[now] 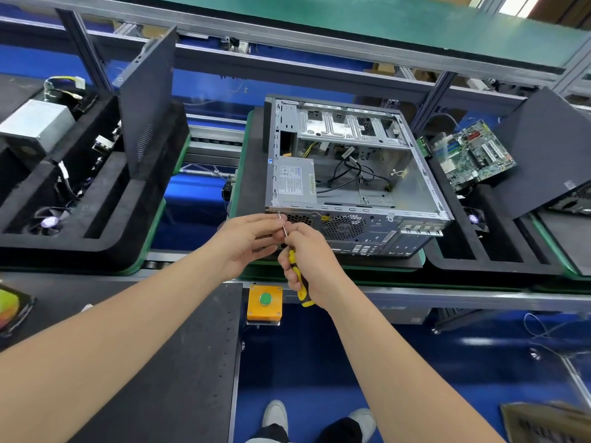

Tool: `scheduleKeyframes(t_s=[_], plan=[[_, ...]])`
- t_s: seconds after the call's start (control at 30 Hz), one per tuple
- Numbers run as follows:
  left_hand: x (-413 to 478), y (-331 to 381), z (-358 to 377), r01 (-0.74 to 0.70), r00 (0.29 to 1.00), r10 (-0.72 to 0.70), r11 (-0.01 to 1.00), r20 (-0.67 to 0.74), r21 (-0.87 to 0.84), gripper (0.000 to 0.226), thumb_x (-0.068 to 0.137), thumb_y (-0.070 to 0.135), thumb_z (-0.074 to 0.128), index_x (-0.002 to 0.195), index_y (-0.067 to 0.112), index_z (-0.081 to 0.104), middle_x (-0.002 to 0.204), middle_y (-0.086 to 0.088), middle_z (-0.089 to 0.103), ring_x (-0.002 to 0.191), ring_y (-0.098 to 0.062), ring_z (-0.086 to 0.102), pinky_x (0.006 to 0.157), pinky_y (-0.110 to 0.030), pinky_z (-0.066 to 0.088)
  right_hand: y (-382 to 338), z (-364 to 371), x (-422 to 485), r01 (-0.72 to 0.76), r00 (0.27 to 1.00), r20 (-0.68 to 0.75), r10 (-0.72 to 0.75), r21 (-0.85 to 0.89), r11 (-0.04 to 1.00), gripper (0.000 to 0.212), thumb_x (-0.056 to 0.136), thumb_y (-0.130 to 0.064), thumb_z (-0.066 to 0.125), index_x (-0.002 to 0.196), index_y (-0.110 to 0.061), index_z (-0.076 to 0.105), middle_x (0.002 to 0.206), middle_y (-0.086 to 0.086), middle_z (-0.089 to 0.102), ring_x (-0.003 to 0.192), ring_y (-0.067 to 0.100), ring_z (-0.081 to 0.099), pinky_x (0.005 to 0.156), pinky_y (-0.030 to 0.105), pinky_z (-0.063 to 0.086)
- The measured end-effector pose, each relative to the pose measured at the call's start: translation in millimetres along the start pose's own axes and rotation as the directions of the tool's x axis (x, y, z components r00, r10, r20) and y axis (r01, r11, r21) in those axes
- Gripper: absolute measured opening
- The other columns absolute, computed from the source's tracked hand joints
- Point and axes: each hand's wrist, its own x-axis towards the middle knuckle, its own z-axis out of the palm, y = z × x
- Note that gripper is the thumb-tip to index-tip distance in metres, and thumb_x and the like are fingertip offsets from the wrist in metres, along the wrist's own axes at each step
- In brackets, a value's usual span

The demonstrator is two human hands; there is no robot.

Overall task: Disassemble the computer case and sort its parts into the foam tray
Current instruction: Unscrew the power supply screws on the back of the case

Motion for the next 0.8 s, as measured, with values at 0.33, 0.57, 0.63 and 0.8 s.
scheduleKeyframes(t_s=[0.33, 0.57, 0.63, 0.8], plan=[[-4.8, 4.8, 10.0, 0.075, 0.997, -0.075, 0.996, -0.003, -0.054, 0.025, 0.095, 0.024, 0.068, 0.117, 0.013, 0.074, 0.093, 0.005, 0.078, 0.073, -0.008, 0.067, 0.075, -0.026, 0.052, 12.9, 1.7, -5.0, -0.271, 0.918, 0.396, -0.001, 0.632, 0.726, 0.024, 0.11, -0.024, 0.046, 0.095, -0.012, 0.059, 0.07, 0.0, 0.05, 0.045, 0.006, 0.04, 0.036, 0.018, 0.035], [-7.8, 9.8, 6.0, 0.116, 0.992, -0.116, 0.993, 0.045, 0.004, 0.025, 0.091, 0.031, 0.071, 0.109, 0.015, 0.08, 0.087, 0.001, 0.074, 0.086, -0.014, 0.072, 0.088, -0.033, 0.052, 24.1, 16.2, -8.3, -0.223, 0.948, 0.317, -0.01, 0.688, 0.691, 0.027, 0.11, -0.036, 0.05, 0.093, -0.018, 0.063, 0.055, -0.003, 0.041, 0.03, 0.008, 0.032, 0.028, 0.021, 0.025], [-8.7, 22.5, 2.0, 0.087, 0.996, -0.081, 0.983, -0.041, 0.161, 0.023, 0.089, 0.03, 0.07, 0.103, 0.015, 0.081, 0.095, -0.002, 0.078, 0.094, -0.021, 0.075, 0.088, -0.036, 0.055, 21.2, 19.8, -7.9, -0.251, 0.947, 0.322, 0.001, 0.737, 0.628, 0.027, 0.109, -0.032, 0.051, 0.09, -0.017, 0.063, 0.055, -0.005, 0.038, 0.03, 0.007, 0.029, 0.027, 0.021, 0.024], [9.0, 61.8, 1.1, -0.182, 0.79, 0.529, 0.685, -0.311, 0.705, 0.024, 0.082, 0.041, 0.062, 0.078, 0.019, 0.07, 0.076, 0.005, 0.072, 0.073, -0.013, 0.064, 0.072, -0.037, 0.053, 14.0, 18.3, -9.1, -0.334, 0.919, 0.393, -0.017, 0.801, 0.497, 0.03, 0.107, -0.026, 0.049, 0.088, -0.011, 0.066, 0.055, -0.006, 0.034, 0.027, 0.007, 0.029, 0.026, 0.02, 0.019]])
